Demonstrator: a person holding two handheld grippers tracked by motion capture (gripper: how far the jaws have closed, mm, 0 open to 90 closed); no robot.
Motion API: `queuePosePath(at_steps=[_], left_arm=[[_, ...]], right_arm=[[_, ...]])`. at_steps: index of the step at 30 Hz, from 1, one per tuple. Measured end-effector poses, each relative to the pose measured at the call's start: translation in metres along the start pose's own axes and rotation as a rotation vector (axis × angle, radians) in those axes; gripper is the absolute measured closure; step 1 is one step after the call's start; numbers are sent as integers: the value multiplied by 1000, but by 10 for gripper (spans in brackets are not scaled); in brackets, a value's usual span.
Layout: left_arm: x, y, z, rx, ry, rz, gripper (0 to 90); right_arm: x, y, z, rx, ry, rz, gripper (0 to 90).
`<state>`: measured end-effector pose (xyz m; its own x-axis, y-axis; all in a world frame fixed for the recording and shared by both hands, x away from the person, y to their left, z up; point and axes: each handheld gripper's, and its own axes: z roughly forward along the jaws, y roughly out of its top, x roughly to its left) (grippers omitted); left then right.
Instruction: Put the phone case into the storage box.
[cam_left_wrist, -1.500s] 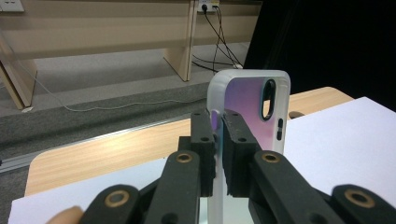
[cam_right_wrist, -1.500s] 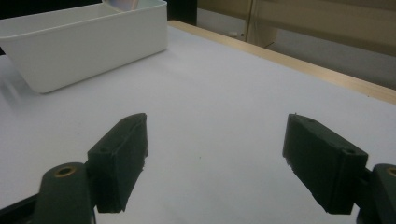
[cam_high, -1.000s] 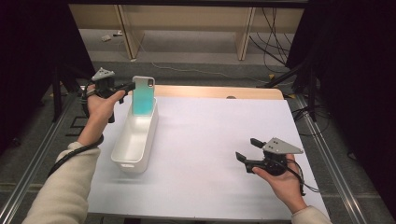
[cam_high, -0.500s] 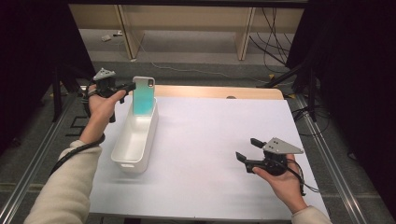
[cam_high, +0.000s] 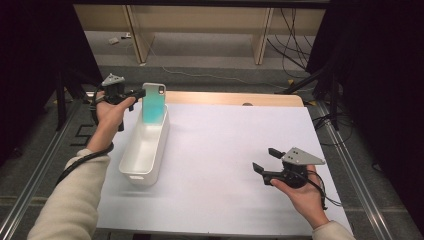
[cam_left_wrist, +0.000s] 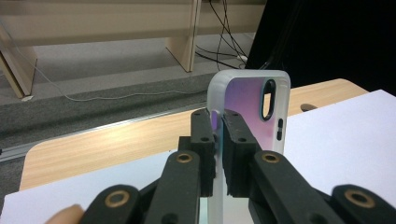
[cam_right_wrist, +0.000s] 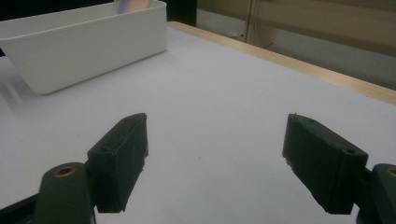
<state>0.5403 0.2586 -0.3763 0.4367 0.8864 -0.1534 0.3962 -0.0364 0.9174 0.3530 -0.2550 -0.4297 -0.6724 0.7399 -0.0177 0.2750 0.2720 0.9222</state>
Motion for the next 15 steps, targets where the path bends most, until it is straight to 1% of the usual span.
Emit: queuePosePath(at_steps=[1, 3, 4, 6, 8, 11, 12, 13, 15], left_arm=[[1, 0, 1, 2, -1, -1, 840], [2, -2, 2, 7, 0, -2, 840], [2, -2, 2, 9, 4, -4, 840], [3, -3, 3, 11, 5, -7, 840], [4, -4, 4, 11, 8, -5, 840], [5, -5, 5, 14, 5, -8, 840], [5, -6, 5, 15, 6, -9, 840], [5, -6, 6, 16, 9, -11, 840], [5, -6, 7, 16, 10, -14, 840]], right_arm=[[0, 0, 1, -9, -4, 0, 234], [0, 0, 1, -10, -5, 2, 234], [0, 0, 0, -2, -1, 3, 234], [0, -1, 1, -17, 4, 5, 234], [0, -1, 1, -16, 4, 4, 234], [0, 0, 0, 4, 0, 1, 234], [0, 0, -2, 19, -6, -1, 234], [0, 0, 0, 3, -1, 1, 234], [0, 0, 0, 0, -2, 1, 234]])
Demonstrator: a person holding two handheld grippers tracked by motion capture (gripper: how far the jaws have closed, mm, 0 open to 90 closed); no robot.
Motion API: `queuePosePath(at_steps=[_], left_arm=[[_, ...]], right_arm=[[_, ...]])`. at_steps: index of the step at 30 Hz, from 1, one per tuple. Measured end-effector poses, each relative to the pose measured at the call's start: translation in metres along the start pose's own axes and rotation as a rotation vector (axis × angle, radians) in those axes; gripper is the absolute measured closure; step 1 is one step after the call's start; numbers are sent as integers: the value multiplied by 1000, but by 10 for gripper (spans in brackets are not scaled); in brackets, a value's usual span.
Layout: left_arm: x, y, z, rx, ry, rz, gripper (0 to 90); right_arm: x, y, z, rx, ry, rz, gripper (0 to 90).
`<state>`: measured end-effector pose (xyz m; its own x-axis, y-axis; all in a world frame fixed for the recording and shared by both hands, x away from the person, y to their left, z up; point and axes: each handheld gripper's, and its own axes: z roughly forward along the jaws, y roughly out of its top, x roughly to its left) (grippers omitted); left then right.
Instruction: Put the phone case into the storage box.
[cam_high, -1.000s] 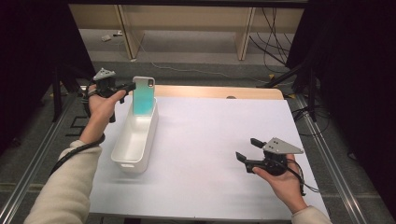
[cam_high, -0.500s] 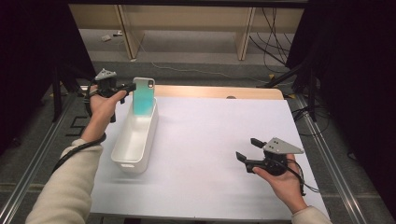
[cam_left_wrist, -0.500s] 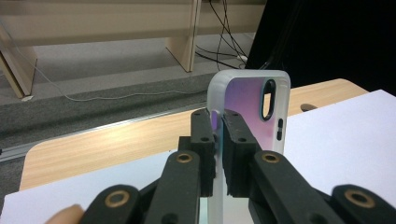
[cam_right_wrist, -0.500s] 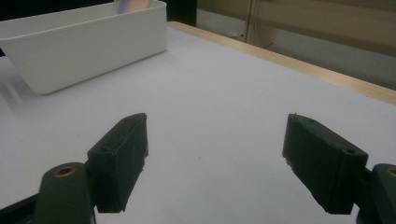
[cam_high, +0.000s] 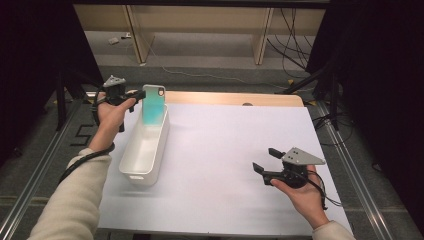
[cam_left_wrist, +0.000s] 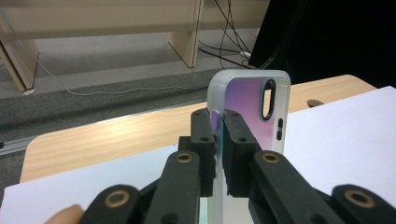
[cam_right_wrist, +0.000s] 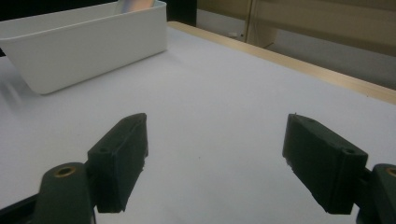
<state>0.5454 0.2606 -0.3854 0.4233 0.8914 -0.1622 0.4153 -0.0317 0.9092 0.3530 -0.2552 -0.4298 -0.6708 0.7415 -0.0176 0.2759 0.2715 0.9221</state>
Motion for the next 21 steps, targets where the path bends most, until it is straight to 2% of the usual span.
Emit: queuePosePath(at_steps=[4, 7, 10, 11, 12, 13, 14, 15, 17, 18, 21], left_arm=[[1, -1, 1, 2, 1, -4, 840], [3, -3, 2, 7, 3, -5, 840], [4, -5, 4, 7, 0, -12, 840], [5, -5, 4, 7, 1, -13, 840], [5, -6, 5, 9, 1, -13, 840], [5, -6, 5, 11, 2, -11, 840], [5, -7, 6, 11, 1, -14, 840], [6, -7, 6, 11, 2, -14, 840], [6, -8, 6, 12, 4, -14, 840], [7, -8, 6, 13, 4, -14, 840], [7, -7, 7, 11, 2, -13, 839]], right_arm=[[1, 1, -2, 28, 7, 9, 234], [2, 0, 0, 22, 18, 24, 234], [1, -1, 0, 20, 14, 14, 234], [2, 0, 0, 21, 16, 23, 234], [1, 0, -2, 27, 5, 10, 234], [1, 0, -2, 31, 14, 25, 234], [2, -1, 1, 5, 25, 33, 234], [1, 0, -2, 35, 13, 20, 234], [2, 0, -1, 24, 16, 28, 234], [1, 0, 0, 12, 10, 12, 234], [1, 0, 0, 13, 10, 12, 234]])
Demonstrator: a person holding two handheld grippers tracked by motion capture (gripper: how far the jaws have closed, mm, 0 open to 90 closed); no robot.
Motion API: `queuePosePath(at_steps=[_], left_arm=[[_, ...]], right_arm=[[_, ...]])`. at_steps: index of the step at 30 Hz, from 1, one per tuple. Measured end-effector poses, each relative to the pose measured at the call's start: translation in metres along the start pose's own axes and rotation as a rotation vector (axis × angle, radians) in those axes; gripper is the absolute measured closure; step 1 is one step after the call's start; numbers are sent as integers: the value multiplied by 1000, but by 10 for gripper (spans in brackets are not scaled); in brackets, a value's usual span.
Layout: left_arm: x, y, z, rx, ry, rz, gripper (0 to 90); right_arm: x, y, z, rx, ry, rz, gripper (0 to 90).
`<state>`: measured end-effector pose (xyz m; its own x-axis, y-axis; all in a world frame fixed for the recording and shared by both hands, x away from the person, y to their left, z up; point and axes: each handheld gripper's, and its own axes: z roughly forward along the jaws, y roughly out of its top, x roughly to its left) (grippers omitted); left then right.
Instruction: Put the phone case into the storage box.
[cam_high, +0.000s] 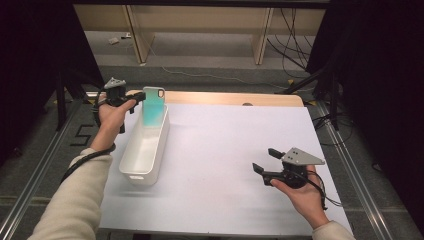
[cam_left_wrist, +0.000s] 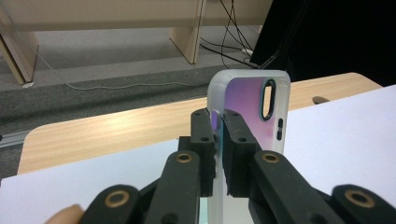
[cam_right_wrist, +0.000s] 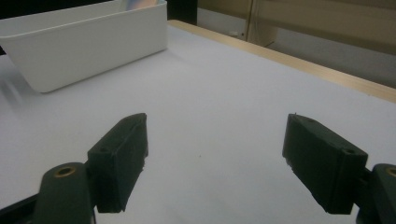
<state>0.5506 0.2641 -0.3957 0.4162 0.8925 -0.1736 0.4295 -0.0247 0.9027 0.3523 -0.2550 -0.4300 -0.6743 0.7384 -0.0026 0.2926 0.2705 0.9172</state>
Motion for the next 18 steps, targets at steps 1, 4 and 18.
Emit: queuePosePath(at_steps=[1, 4, 18], left_arm=[[0, 0, 0, 1, 0, 0, 839], [0, 0, 1, 3, 4, -3, 840], [3, -7, 7, 21, 9, -9, 839]], right_arm=[[1, 0, 0, 10, 6, 11, 234], [0, 0, 0, 3, 2, -4, 234], [0, -1, 1, 6, 9, 5, 235]])
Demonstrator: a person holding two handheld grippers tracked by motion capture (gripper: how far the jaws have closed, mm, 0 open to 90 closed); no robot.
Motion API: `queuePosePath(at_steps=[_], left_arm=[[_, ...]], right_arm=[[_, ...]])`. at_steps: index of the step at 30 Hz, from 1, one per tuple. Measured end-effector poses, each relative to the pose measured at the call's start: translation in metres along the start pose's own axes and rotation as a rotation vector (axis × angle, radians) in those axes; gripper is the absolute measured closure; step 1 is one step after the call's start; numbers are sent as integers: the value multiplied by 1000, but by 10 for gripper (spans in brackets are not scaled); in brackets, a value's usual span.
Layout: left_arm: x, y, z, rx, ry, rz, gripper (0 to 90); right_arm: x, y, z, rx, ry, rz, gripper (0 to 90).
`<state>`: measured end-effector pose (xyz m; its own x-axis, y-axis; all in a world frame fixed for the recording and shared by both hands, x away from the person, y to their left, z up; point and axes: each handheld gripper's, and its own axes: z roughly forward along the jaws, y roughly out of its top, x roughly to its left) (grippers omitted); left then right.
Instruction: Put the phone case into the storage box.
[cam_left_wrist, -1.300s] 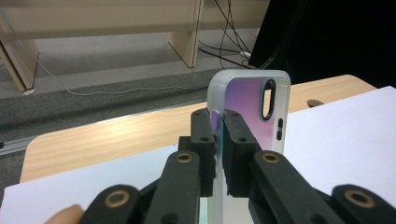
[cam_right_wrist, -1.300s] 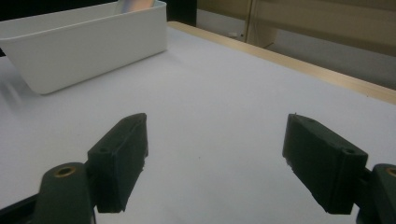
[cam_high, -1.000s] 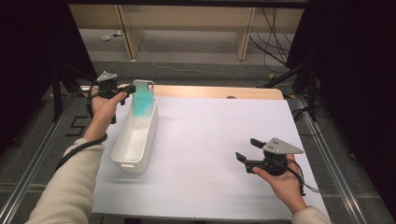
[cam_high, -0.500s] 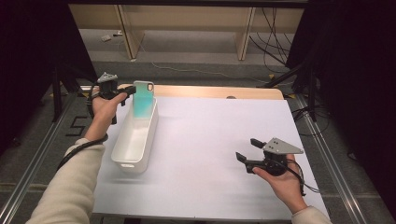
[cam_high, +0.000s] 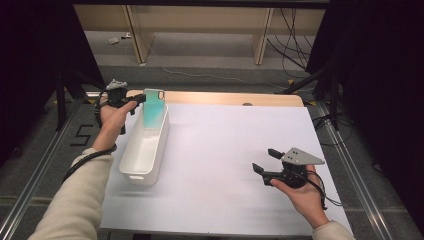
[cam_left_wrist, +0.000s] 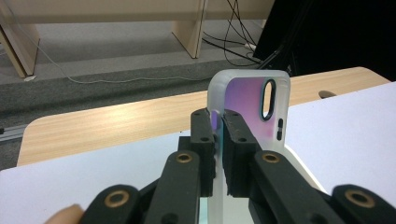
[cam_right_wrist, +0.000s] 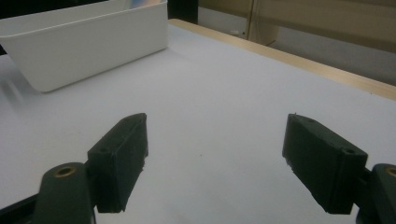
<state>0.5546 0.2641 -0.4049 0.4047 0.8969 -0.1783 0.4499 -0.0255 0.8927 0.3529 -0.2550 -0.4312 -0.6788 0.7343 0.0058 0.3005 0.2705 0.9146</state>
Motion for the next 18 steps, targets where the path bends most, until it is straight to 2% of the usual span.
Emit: queuePosePath(at_steps=[4, 8, 11, 14, 18], left_arm=[[0, -1, 1, 4, 6, 0, 839], [1, -1, 2, 5, 4, 0, 839], [1, -1, 3, 11, 11, 0, 839], [2, -2, 5, 15, 11, -3, 839], [2, -2, 5, 14, 7, -3, 838]], right_arm=[[0, 0, 0, -6, -5, -9, 235], [0, 1, -2, 21, -2, 4, 235], [-1, 0, 0, -6, -3, -9, 235], [0, 0, 0, 4, 4, 5, 235], [-1, 0, 0, -5, -1, -8, 235]])
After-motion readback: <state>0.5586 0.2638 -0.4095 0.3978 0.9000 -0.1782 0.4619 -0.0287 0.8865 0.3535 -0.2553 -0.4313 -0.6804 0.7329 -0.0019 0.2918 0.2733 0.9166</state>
